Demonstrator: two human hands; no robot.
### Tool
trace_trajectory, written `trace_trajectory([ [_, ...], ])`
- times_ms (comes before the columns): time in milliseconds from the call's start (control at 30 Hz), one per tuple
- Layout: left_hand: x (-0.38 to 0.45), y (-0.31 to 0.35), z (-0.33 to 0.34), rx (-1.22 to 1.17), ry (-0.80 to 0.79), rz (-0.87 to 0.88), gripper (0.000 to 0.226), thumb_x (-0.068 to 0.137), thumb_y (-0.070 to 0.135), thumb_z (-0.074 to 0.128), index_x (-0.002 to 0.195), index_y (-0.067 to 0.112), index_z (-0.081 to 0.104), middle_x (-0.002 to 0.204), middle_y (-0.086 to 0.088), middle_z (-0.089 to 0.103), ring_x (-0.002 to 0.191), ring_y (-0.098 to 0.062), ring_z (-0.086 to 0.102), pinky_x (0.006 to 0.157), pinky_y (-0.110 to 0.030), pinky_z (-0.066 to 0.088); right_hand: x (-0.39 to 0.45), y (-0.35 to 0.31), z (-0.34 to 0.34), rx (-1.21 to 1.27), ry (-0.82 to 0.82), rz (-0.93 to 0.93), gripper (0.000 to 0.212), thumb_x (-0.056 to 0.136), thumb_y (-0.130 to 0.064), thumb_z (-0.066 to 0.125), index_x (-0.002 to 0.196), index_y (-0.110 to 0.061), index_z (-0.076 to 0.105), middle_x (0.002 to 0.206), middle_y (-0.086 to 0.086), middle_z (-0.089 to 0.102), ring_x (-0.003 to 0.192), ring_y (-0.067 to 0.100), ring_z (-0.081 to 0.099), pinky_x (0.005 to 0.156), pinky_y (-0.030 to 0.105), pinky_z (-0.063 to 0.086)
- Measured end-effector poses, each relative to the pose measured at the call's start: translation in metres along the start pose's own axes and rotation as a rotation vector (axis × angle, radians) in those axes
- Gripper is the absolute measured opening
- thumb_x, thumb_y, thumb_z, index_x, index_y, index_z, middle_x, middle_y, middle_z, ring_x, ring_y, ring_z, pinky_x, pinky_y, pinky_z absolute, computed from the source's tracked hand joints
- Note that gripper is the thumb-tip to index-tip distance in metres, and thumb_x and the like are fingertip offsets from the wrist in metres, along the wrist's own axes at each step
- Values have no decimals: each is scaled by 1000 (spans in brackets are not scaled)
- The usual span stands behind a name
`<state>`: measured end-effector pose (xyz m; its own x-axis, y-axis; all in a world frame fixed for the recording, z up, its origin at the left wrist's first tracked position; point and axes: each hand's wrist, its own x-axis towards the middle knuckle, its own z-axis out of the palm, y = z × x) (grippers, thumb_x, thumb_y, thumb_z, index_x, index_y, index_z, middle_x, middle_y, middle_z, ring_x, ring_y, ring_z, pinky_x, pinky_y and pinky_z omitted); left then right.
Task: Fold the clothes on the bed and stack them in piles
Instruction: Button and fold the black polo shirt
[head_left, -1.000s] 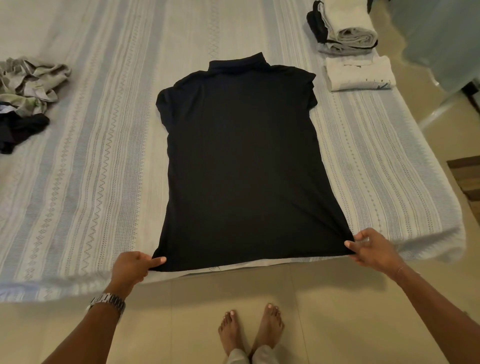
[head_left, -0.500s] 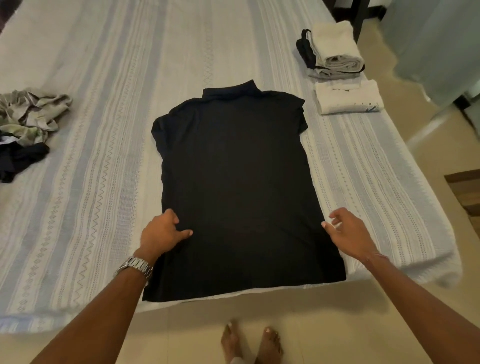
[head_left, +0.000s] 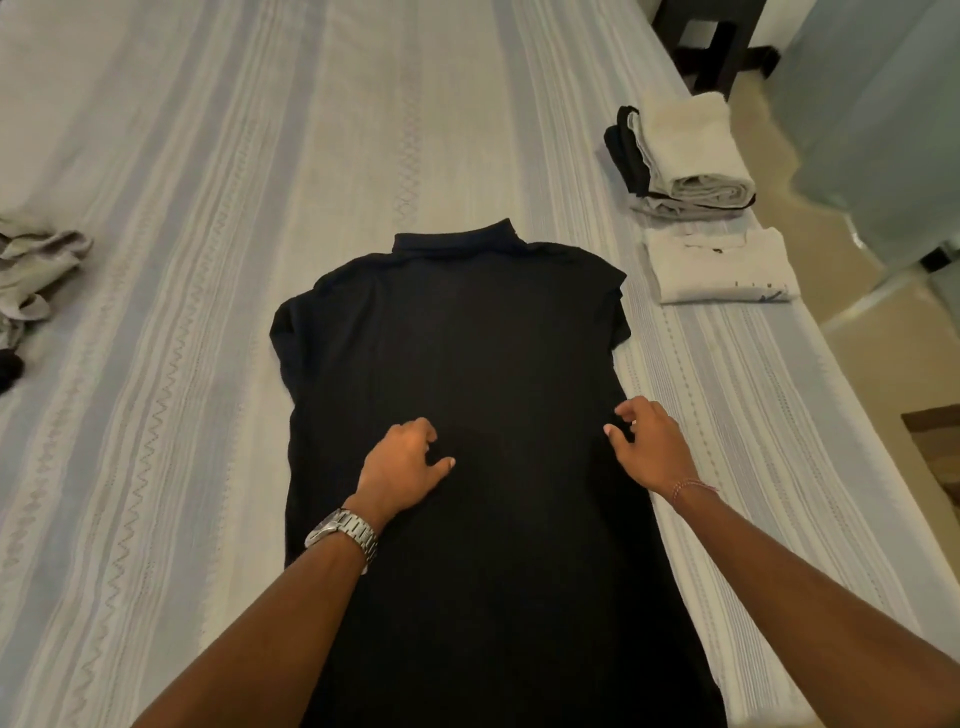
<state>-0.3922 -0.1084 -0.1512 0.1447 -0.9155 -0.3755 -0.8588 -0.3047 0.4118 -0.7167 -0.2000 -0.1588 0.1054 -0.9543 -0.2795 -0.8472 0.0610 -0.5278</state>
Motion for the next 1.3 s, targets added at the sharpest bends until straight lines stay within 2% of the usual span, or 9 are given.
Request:
trace_trajectory([
  [300, 107, 78, 2, 46, 0, 176, 60, 94, 43, 67, 144, 18, 44, 140, -4, 49, 127, -20, 50, 105, -40, 48, 102, -13, -4, 214, 26, 170, 50, 95, -41, 69, 131, -8, 59, 127, 6, 64, 116, 24, 63, 96, 32, 46],
  [467, 155, 115, 18, 18, -28, 245, 85, 94, 47, 66, 160, 20, 19, 166, -4, 19, 154, -21, 15, 125, -44, 22, 149, -18, -2, 207, -55, 194, 28, 89, -40, 76, 85, -16, 63, 81, -4, 63, 85, 19, 64, 66, 23, 42],
  [567, 175, 120, 30, 71, -80, 202, 91, 95, 58, 57, 162, 24, 6, 170, 2, -1, 156, -20, -6, 126, -55, 7, 154, -9, -6, 287, 37, 265, 30, 94, -39, 70, 81, -12, 63, 77, 0, 66, 76, 18, 63, 62, 27, 41],
  [700, 188, 122, 39, 187, -48, 146, 88, 97, 69, 38, 162, 24, 1, 170, 3, -11, 155, -21, -14, 123, -62, 1, 151, 4, -15, 389, 176, 360, 35, 102, -36, 57, 78, -11, 59, 72, 1, 62, 72, 22, 61, 57, 28, 40],
  [800, 202, 131, 39, 241, -15, 122, 83, 99, 69, 30, 162, 26, -1, 169, 3, -12, 155, -22, -14, 123, -64, 1, 168, 1, -24, 455, 166, 352, 23, 98, -36, 64, 95, -13, 63, 76, -4, 66, 73, 11, 62, 61, 21, 41],
  [933, 232, 146, 34, 253, 46, 125, 77, 102, 62, 26, 162, 21, -2, 170, -1, -9, 156, -21, -11, 126, -56, 3, 201, -7, -31, 511, 77, 400, 39, 89, -49, 73, 109, -20, 57, 97, -7, 66, 88, 12, 64, 80, 30, 51],
  [1000, 248, 155, 33, 231, 81, 172, 73, 105, 57, 25, 162, 18, 0, 170, -2, -6, 156, -20, -8, 127, -51, 4, 219, -8, -35, 468, -28, 385, 44, 85, -51, 76, 100, -10, 68, 94, -1, 72, 89, 18, 69, 81, 35, 56],
  [1133, 277, 164, 32, 214, 62, 231, 69, 107, 52, 23, 162, 17, 2, 170, 0, -4, 156, -18, -7, 126, -51, 7, 234, -10, -51, 620, -300, 367, 24, 90, -41, 76, 95, -17, 75, 95, 0, 77, 93, 15, 72, 80, 29, 57],
  [1300, 296, 170, 33, 256, 13, 171, 75, 102, 63, 17, 162, 23, -3, 170, 1, -11, 156, -21, -12, 122, -65, 0, 209, 18, -63, 851, 115, 339, 18, 101, -42, 59, 115, -34, 67, 111, -16, 70, 104, -2, 63, 92, 25, 51],
])
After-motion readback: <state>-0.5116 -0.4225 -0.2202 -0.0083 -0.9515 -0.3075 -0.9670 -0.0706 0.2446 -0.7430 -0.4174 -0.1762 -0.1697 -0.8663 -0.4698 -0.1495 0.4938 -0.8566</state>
